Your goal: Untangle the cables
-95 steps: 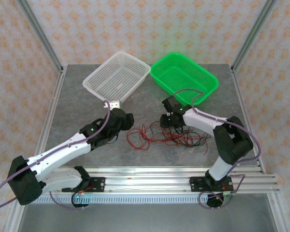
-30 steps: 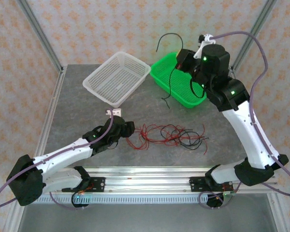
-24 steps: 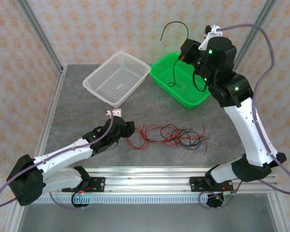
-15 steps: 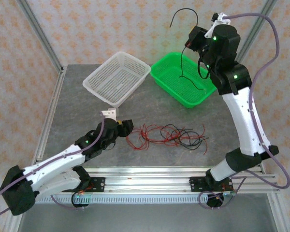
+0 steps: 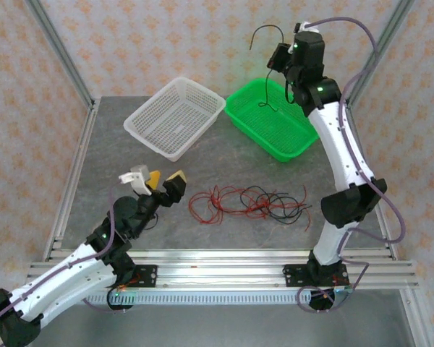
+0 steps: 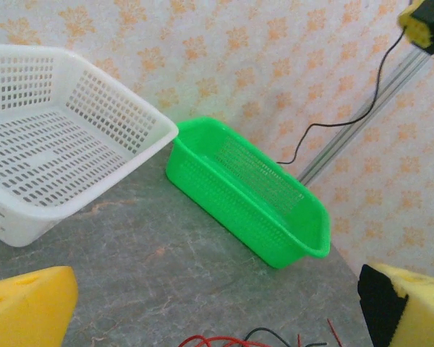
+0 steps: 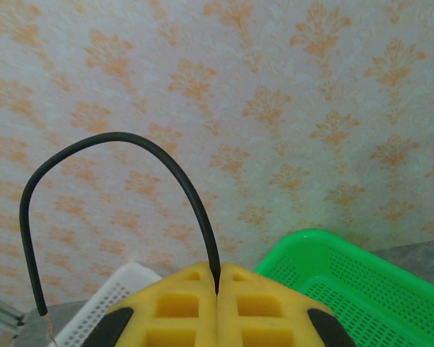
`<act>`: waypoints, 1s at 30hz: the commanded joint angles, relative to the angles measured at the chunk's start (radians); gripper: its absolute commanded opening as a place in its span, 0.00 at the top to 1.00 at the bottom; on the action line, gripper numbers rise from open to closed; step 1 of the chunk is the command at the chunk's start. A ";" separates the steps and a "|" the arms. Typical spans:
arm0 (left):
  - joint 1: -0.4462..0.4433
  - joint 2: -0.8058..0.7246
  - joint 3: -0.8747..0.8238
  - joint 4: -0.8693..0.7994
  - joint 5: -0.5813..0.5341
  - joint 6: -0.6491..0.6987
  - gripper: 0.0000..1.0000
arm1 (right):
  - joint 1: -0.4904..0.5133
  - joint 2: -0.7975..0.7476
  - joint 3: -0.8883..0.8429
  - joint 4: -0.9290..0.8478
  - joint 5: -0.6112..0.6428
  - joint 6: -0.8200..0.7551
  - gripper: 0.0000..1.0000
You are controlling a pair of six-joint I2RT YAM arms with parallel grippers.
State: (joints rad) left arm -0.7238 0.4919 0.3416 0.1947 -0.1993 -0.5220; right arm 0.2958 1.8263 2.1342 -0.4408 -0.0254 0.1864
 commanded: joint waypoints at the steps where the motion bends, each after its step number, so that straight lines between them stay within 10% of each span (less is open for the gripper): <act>1: 0.008 -0.086 -0.075 0.121 -0.025 0.002 0.01 | -0.010 0.075 -0.025 0.047 0.045 -0.029 1.00; 17: 0.009 -0.042 0.051 -0.106 -0.121 0.063 0.02 | -0.025 0.554 0.093 -0.144 0.262 -0.030 1.00; 30: 0.011 0.096 0.111 -0.202 0.008 -0.020 0.05 | -0.100 0.708 0.148 -0.266 0.257 0.137 1.00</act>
State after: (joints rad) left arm -0.7238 0.5797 0.4133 0.0380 -0.2337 -0.5083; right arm 0.2073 2.5172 2.2494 -0.6613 0.1932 0.2768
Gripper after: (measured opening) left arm 0.950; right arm 0.050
